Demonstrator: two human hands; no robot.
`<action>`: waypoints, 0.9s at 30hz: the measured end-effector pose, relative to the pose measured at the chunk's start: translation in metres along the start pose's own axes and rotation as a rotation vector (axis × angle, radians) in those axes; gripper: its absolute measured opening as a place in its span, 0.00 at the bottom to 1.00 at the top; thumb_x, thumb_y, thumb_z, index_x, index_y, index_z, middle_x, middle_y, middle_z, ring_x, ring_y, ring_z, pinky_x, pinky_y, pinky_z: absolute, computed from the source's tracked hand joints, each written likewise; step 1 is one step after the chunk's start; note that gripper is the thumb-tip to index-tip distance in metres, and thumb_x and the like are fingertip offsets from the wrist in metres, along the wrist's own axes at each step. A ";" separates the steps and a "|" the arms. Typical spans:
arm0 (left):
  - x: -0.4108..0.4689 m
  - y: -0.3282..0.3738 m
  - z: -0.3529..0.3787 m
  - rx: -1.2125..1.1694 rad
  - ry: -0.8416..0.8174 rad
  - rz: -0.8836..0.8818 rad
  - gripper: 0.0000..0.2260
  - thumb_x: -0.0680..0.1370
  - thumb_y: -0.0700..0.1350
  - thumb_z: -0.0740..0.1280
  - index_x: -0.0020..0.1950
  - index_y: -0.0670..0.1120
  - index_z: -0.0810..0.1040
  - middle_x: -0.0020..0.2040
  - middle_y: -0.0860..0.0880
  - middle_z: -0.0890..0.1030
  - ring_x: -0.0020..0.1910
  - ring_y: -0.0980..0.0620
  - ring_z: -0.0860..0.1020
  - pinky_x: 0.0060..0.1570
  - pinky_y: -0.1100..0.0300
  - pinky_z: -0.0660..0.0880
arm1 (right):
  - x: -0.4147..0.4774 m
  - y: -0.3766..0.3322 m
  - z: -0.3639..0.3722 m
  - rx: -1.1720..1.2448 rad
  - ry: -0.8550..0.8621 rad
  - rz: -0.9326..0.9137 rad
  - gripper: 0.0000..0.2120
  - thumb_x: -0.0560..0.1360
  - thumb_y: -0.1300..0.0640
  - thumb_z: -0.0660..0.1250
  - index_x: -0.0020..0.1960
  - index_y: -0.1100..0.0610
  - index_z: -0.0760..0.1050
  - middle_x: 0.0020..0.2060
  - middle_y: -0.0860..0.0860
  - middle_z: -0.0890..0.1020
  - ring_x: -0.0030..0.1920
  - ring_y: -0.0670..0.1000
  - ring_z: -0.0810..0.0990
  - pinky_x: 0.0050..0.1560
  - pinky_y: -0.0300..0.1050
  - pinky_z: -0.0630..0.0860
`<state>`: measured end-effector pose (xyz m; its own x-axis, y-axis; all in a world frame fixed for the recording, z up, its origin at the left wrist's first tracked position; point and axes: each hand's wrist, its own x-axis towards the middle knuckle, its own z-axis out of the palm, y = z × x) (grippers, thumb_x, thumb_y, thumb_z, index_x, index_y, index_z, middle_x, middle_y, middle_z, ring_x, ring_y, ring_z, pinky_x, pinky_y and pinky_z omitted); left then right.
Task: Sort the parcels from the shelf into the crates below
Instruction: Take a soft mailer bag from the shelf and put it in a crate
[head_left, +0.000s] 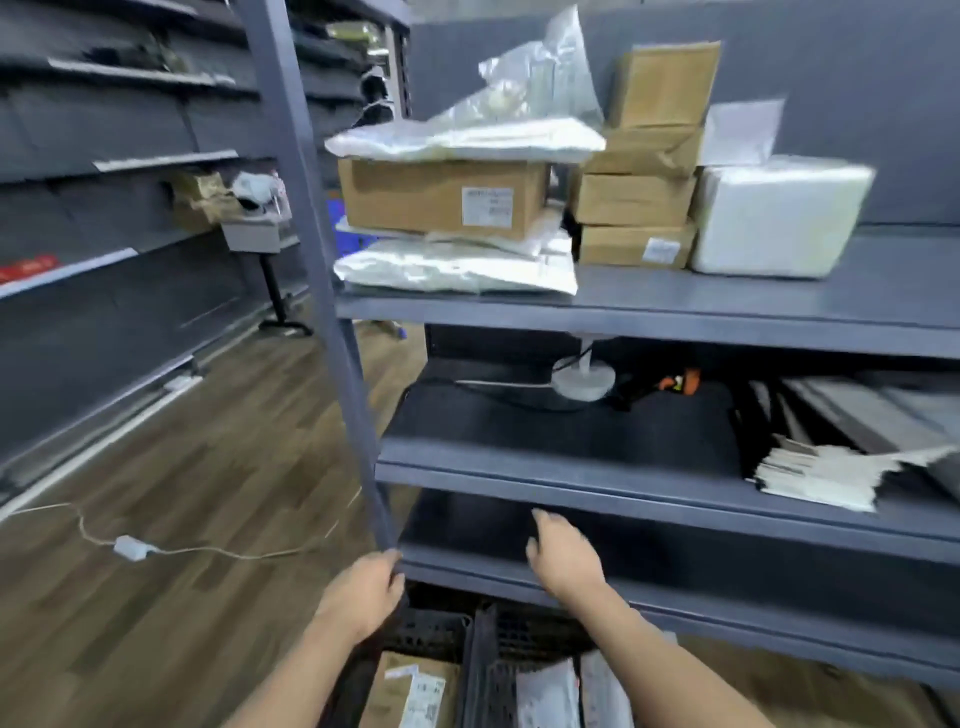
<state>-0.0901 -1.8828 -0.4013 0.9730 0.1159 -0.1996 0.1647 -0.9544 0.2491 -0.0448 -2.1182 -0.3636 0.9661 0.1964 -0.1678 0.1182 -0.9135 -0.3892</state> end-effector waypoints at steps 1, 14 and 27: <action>-0.008 0.016 -0.032 -0.008 0.022 0.013 0.17 0.80 0.48 0.57 0.69 0.48 0.70 0.66 0.46 0.76 0.64 0.47 0.75 0.61 0.56 0.73 | -0.009 -0.007 -0.032 -0.010 0.023 -0.007 0.20 0.80 0.57 0.54 0.71 0.60 0.62 0.67 0.58 0.71 0.65 0.58 0.72 0.61 0.48 0.71; -0.132 0.185 -0.296 -0.025 0.228 0.156 0.15 0.81 0.47 0.54 0.64 0.48 0.74 0.59 0.46 0.79 0.57 0.45 0.77 0.52 0.52 0.75 | -0.139 -0.054 -0.295 0.003 0.210 -0.116 0.19 0.80 0.55 0.55 0.69 0.61 0.66 0.61 0.60 0.77 0.61 0.59 0.75 0.57 0.50 0.73; -0.090 0.217 -0.393 -0.096 0.525 0.184 0.14 0.78 0.43 0.58 0.63 0.42 0.72 0.58 0.43 0.79 0.55 0.43 0.77 0.53 0.48 0.76 | -0.109 -0.067 -0.379 0.229 0.336 -0.031 0.21 0.79 0.56 0.57 0.70 0.62 0.65 0.62 0.59 0.76 0.61 0.59 0.75 0.59 0.49 0.71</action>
<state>-0.0787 -1.9925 0.0433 0.9328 0.0948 0.3478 -0.0251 -0.9453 0.3251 -0.0711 -2.2137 0.0238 0.9887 0.0607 0.1373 0.1306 -0.7984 -0.5878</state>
